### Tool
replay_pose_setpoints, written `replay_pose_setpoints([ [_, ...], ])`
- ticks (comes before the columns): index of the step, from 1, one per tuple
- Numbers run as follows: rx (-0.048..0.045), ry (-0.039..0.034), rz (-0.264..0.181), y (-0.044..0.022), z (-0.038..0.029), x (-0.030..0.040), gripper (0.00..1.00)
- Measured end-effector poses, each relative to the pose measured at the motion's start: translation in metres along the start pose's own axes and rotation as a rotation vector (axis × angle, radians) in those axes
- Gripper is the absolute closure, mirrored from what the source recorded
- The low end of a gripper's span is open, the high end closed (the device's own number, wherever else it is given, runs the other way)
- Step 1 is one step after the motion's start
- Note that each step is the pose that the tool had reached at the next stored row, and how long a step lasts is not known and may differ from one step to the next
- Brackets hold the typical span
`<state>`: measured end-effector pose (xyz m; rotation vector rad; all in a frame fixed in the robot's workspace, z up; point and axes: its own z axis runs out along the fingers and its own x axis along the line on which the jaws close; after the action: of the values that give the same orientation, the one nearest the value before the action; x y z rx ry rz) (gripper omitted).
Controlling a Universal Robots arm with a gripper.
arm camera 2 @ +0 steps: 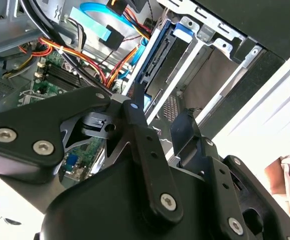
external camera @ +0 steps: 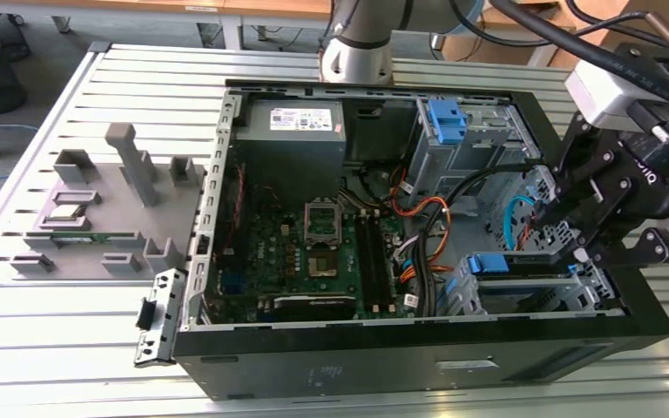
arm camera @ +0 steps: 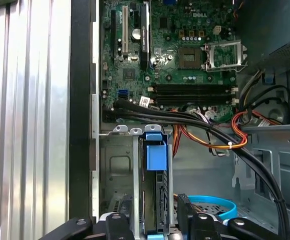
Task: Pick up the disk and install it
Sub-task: 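Insert the disk into the insertion slot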
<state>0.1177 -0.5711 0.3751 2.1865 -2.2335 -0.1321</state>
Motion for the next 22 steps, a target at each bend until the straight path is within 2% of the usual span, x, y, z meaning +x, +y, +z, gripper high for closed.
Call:
replay_pose_setpoints([
  [5,0.0092,0.0004,-0.008,0.0005,0.0061,0.0003,0.52],
  [10,0.0311,0.0008,-0.021,0.0019,0.0105,0.0005,0.52],
  [14,0.0452,0.0007,-0.023,0.0068,0.0125,0.0005,0.52],
  [22,0.0468,0.0007,-0.023,0.0075,0.0130,0.0004,0.52],
])
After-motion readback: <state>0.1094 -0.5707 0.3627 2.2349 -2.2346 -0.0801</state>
